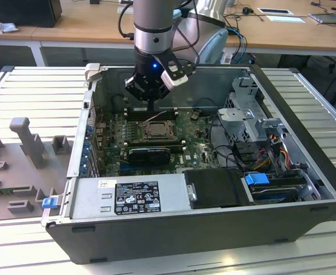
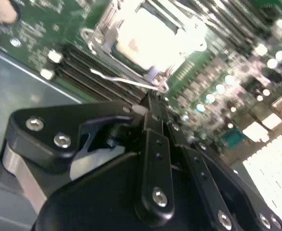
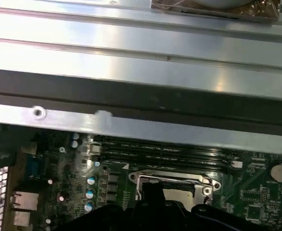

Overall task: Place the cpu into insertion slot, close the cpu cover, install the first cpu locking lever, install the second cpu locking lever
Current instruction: 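Install the first cpu locking lever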

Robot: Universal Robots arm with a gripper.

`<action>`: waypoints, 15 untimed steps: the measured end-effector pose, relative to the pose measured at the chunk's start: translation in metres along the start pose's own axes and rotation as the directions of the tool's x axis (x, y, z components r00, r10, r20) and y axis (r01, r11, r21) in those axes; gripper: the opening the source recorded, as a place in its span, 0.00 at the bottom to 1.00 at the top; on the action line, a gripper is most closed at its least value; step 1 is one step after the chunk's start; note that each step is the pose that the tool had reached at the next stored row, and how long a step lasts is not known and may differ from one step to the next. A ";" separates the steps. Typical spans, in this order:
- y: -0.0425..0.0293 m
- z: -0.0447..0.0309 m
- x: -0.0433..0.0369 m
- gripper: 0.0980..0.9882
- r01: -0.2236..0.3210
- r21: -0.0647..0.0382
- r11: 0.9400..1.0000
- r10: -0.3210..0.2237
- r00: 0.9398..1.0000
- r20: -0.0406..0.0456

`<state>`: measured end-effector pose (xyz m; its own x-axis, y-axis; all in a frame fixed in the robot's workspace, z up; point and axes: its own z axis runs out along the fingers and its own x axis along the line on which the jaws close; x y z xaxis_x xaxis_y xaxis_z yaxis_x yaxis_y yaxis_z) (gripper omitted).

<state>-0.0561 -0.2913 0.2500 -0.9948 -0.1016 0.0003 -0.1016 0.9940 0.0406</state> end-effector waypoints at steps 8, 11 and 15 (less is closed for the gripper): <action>-0.0018 0.0186 -0.0103 0.01 -0.023 -0.032 0.999 0.023 1.000 0.004; -0.0019 0.0214 -0.0112 0.01 -0.023 -0.032 0.999 0.023 1.000 0.004; -0.0004 0.0218 -0.0157 0.01 -0.024 -0.033 0.999 0.024 1.000 0.004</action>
<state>-0.0406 -0.2892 0.2282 -0.9970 -0.0775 -0.0029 -0.0775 0.9943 0.0736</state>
